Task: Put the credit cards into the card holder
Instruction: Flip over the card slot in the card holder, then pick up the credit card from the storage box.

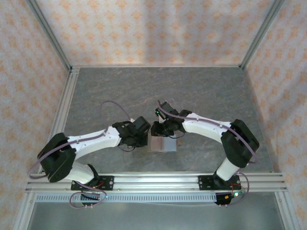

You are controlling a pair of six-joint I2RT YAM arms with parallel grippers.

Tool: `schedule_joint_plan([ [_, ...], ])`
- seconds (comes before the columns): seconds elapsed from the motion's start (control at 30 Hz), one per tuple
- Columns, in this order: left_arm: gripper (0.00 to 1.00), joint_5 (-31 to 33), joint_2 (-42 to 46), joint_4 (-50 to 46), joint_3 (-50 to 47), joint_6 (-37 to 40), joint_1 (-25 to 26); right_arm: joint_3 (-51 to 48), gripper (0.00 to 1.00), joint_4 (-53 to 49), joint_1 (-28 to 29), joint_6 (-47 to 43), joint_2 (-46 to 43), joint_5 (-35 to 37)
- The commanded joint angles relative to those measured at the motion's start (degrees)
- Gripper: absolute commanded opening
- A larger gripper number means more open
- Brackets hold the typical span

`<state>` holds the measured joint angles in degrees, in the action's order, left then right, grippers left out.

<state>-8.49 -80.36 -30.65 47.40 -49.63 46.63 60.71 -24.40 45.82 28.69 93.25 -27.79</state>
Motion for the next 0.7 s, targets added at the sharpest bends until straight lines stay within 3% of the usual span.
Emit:
schedule_joint_plan([
  [0.0, 0.0, 1.94, 4.55, -4.04, -1.7, -0.1, -1.67, 3.57, 0.27, -3.86, 0.0, -1.01, -2.84, 5.52],
  [0.17, 0.16, 0.53, 8.81, -4.19, -1.21, 1.49, -2.95, 6.58, 0.27, -8.92, -3.75, -1.45, -6.45, 10.31],
  [0.27, 0.27, -1.21, 8.74, -2.66, -0.76, 2.12, -2.95, 8.88, 0.33, -12.63, -6.33, -3.35, -8.39, 14.79],
  [0.43, 0.42, -2.84, 7.13, -0.1, -0.25, 2.1, -2.95, 13.35, 0.36, -18.79, -11.12, -6.61, -6.69, 15.51],
  [0.67, 0.48, -4.07, 2.3, 1.85, 2.69, 3.28, -2.8, 20.86, 0.38, -25.16, -13.71, -10.47, -1.69, 17.23],
])
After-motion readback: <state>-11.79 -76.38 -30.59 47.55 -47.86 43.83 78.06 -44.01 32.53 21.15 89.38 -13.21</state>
